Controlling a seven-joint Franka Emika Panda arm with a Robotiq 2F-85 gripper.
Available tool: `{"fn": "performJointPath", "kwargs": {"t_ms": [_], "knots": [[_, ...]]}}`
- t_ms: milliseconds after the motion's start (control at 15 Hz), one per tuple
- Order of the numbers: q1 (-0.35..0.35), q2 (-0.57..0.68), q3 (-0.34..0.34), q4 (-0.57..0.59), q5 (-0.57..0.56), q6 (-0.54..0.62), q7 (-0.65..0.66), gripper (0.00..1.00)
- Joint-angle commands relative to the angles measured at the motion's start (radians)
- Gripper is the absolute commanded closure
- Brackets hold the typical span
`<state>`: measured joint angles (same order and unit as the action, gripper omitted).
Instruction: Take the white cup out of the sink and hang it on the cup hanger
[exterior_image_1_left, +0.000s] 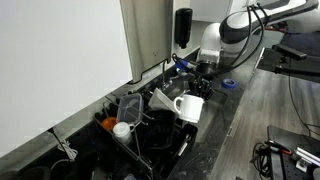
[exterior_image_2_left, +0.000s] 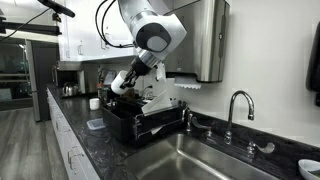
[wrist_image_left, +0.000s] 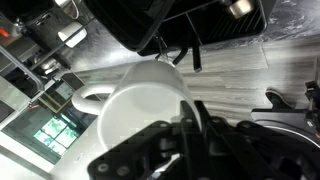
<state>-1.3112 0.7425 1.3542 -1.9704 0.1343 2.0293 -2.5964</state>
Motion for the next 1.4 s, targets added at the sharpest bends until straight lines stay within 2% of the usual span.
{"fn": "performJointPath", "kwargs": {"t_ms": [0, 467, 1333], "knots": [[0.007, -0.018, -0.011, 0.001, 0.021, -0.002, -0.013, 0.98], [0.052, 0.026, 0.016, 0.039, -0.046, -0.01, -0.006, 0.98], [0.169, 0.057, 0.022, 0.131, -0.172, -0.022, -0.006, 0.98]]}}
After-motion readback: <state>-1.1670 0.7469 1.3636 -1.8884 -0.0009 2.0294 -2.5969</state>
